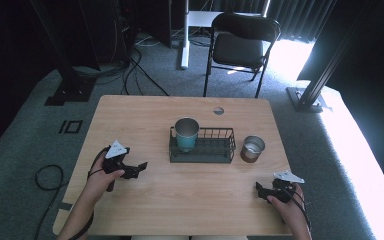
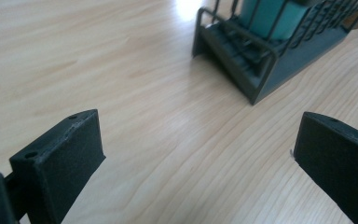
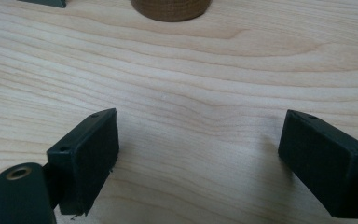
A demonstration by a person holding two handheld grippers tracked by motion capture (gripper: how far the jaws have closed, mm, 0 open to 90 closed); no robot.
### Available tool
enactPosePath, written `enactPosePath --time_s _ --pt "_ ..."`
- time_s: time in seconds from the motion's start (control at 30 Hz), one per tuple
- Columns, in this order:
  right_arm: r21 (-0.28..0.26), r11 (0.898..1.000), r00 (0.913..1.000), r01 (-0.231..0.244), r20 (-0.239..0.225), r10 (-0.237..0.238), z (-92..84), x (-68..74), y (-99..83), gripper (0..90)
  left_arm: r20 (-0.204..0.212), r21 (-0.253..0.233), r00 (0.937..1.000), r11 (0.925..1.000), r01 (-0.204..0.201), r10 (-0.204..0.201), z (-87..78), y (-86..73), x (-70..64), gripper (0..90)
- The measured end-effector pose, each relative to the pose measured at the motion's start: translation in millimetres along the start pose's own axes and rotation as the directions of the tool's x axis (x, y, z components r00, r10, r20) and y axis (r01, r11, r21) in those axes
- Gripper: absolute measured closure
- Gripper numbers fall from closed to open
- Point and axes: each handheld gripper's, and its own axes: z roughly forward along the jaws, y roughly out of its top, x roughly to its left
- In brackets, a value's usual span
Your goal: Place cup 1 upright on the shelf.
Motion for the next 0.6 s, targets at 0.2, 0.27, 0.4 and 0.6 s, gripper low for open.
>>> enactPosePath --time_s 0.2,0.27,0.4,0.6 --pt "0.000 1.000 1.0000 0.000 0.000 0.000 0.0 0.0 0.0 11.8 -0.047 0.015 0.9983 0.9993 0.035 -0.034 -6.6 -12.0 7.8 2.0" --pt "0.000 1.000 1.0000 0.000 0.000 0.000 0.0 0.0 0.0 11.7 -0.056 0.022 0.9978 0.9990 0.038 -0.037 -8.4 -15.6 9.1 2.0" --pt "0.000 1.000 1.0000 0.000 0.000 0.000 0.0 0.0 0.0 11.7 -0.053 0.029 0.9960 0.9969 0.073 -0.071 -11.8 -22.5 11.2 2.0" --pt "0.000 1.000 1.0000 0.000 0.000 0.000 0.0 0.0 0.0 11.8 -0.092 0.046 0.9913 0.9941 0.099 -0.094 -17.9 -35.4 15.8 2.0"
